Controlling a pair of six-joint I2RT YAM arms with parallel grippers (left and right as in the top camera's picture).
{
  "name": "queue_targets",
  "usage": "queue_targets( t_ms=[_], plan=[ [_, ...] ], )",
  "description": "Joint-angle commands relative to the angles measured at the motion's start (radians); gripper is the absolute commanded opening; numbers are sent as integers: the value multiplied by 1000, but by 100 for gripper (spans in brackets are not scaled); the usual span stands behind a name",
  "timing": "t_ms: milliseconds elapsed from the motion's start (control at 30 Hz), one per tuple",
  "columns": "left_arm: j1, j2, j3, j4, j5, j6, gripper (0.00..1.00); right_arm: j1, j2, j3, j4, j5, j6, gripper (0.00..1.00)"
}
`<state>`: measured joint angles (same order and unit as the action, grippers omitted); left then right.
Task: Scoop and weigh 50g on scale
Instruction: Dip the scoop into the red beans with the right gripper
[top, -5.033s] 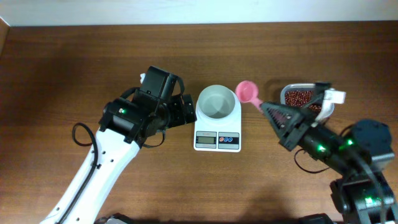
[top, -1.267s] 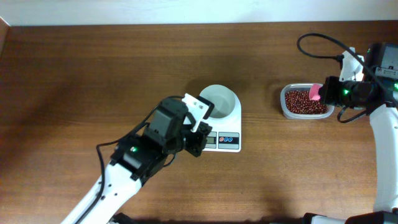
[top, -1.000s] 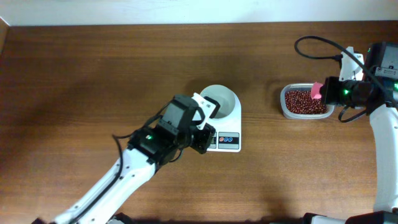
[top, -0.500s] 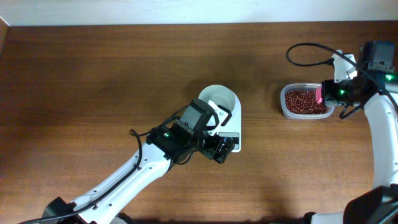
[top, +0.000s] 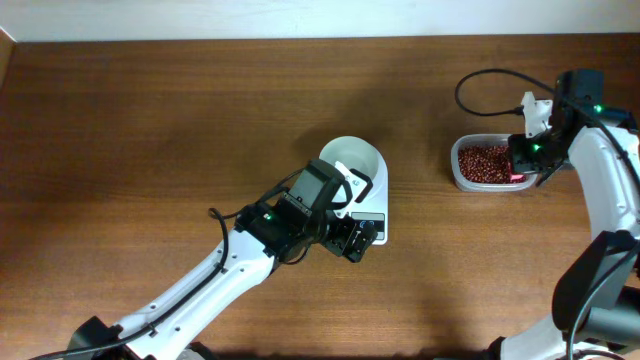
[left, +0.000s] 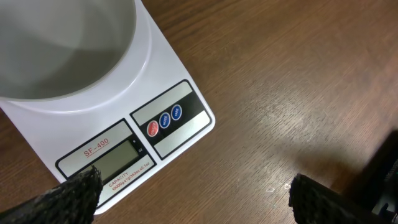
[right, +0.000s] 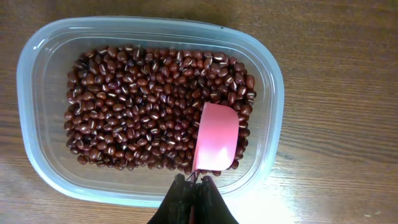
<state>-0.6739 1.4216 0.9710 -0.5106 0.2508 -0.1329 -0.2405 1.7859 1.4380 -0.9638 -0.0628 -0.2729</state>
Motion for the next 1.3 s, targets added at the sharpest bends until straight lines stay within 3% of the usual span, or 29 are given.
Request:
queue_targets(
  t_ms=[0,333,600,767,1267],
  plan=[
    [-2,0,-2,3,-4,3,100,-49,5,2,-1,-100,-4,4],
    [-2,0,-2,2,-4,3,99,-101,37,-15,-5,-266,2,4],
    [-2,0,-2,2,-4,3,99,-110,100,-15,0,-331,88,4],
    [-2,0,-2,2,-4,3,99,-180,113,-15,6,-485,124,4],
    [-2,0,-2,2,-4,3,99,-207,164,-14,-17,-528,124,4]
  ],
)
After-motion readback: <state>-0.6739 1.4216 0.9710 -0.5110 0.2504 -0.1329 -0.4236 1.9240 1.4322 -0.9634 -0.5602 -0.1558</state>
